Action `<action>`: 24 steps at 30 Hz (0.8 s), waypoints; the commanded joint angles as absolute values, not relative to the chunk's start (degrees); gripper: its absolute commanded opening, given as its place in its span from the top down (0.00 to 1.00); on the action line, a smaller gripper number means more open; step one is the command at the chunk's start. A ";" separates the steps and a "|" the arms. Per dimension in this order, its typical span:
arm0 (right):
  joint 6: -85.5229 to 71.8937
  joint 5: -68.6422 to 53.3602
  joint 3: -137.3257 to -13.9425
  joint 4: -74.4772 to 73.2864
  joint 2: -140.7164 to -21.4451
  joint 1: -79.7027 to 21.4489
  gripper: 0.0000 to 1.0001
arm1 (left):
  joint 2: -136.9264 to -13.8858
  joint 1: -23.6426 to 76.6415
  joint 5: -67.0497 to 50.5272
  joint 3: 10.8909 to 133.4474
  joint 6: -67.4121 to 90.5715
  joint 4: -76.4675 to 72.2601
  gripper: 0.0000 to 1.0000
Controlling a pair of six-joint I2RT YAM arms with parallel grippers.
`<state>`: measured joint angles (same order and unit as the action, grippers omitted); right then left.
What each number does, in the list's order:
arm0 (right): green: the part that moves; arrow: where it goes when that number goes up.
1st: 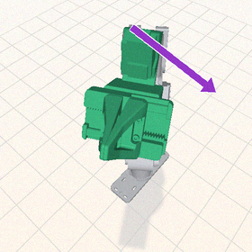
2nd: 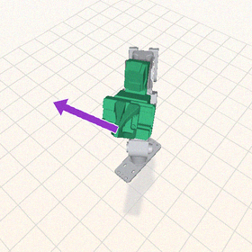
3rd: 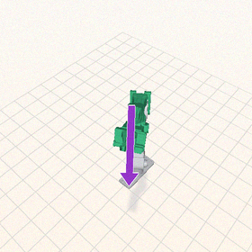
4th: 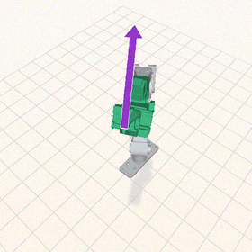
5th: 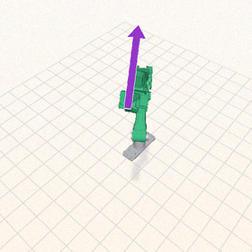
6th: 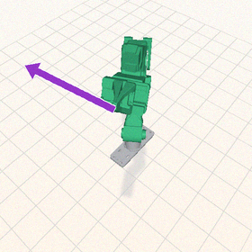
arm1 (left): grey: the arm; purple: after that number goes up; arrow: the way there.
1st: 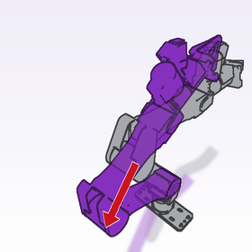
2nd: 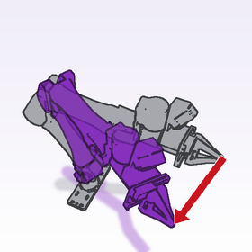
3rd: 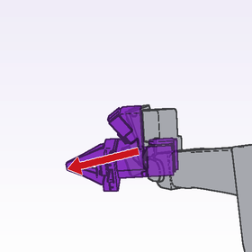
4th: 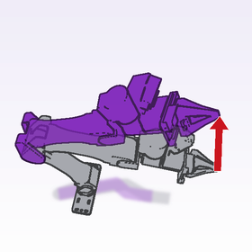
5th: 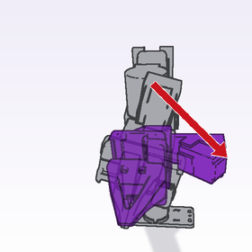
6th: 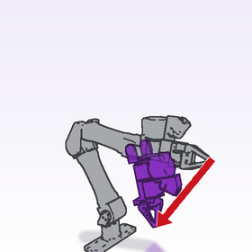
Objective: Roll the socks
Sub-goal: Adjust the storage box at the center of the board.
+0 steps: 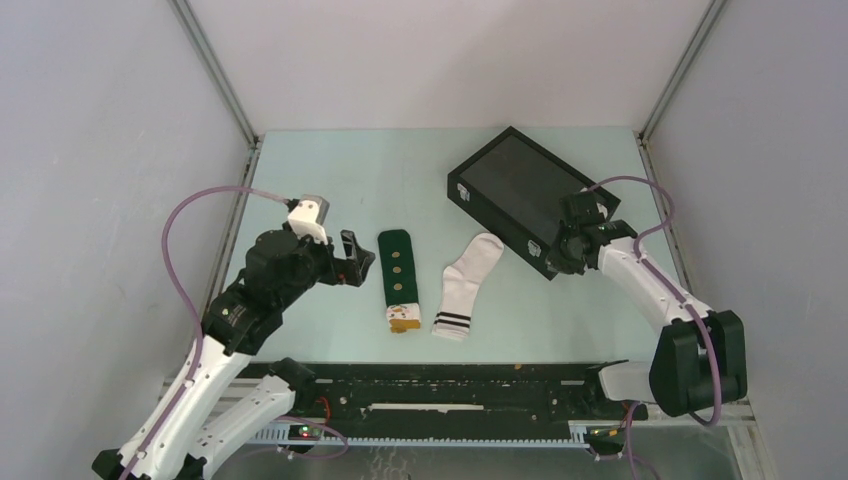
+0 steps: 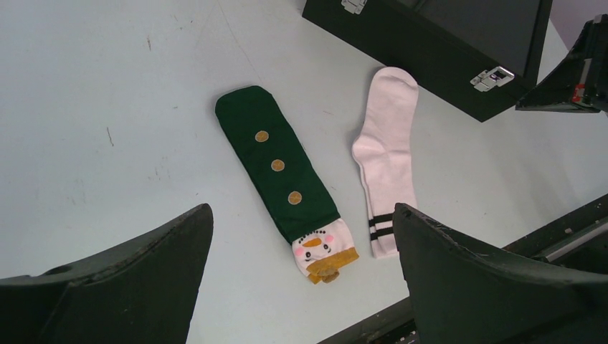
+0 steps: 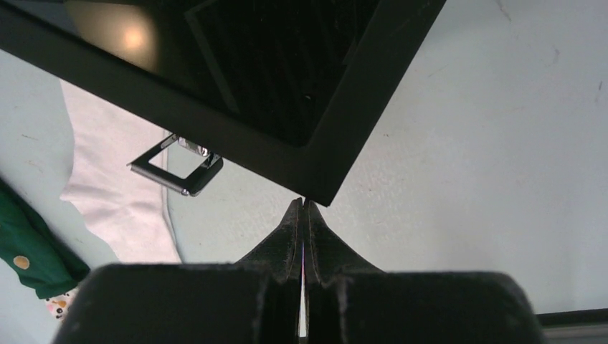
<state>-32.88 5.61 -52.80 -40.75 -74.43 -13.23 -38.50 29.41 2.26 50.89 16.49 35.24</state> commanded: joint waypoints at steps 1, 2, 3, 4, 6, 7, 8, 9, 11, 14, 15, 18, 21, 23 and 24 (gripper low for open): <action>-34.41 7.01 -52.56 -37.25 -75.93 -13.06 1.00 | -37.81 29.62 1.92 51.28 15.56 34.14 0.00; -34.49 7.29 -52.56 -36.85 -76.20 -12.60 1.00 | -37.83 29.62 1.93 51.32 15.56 34.24 0.00; -34.61 7.56 -52.55 -36.50 -76.41 -11.98 1.00 | -37.85 29.62 1.93 51.27 15.56 34.34 0.00; -34.46 7.60 -52.56 -36.15 -76.52 -11.20 1.00 | -37.83 29.62 1.98 51.32 15.60 34.36 0.00; -34.13 7.89 -52.55 -35.51 -76.66 -9.43 1.00 | -37.79 29.62 2.06 51.33 15.64 34.45 0.00; -33.94 7.98 -52.51 -35.23 -76.64 -8.41 1.00 | -37.78 29.62 2.10 51.32 15.69 34.53 0.00; -33.70 8.00 -52.55 -34.94 -76.68 -7.37 1.00 | -37.67 29.62 2.17 51.25 15.73 34.52 0.00; -33.45 8.07 -52.56 -34.57 -76.69 -6.26 1.00 | -37.74 29.62 2.19 51.24 15.73 34.48 0.00; -32.88 8.40 -52.55 -33.69 -76.93 -4.23 1.00 | -37.78 29.62 2.28 51.08 15.88 34.39 0.00; -32.63 7.73 -52.79 -32.40 -77.39 -1.08 1.00 | -37.97 29.60 2.07 51.19 16.12 34.28 0.00; -32.61 7.05 -53.24 -32.55 -77.74 -0.40 1.00 | -38.05 29.62 2.11 51.30 16.21 34.24 0.00; -31.94 5.14 -54.30 -32.91 -77.82 -0.37 1.00 | -37.79 29.62 2.02 51.29 16.35 34.28 0.00; -31.62 3.34 -54.36 -33.35 -76.63 -1.06 0.90 | -37.67 29.62 2.27 51.28 16.35 34.45 0.00; -31.49 2.47 -54.40 -34.17 -75.13 -2.21 0.87 | -37.69 29.62 2.28 51.39 16.43 34.54 0.00; -31.41 2.06 -54.40 -34.54 -74.29 -2.57 0.85 | -37.77 29.62 2.29 51.42 16.43 34.54 0.00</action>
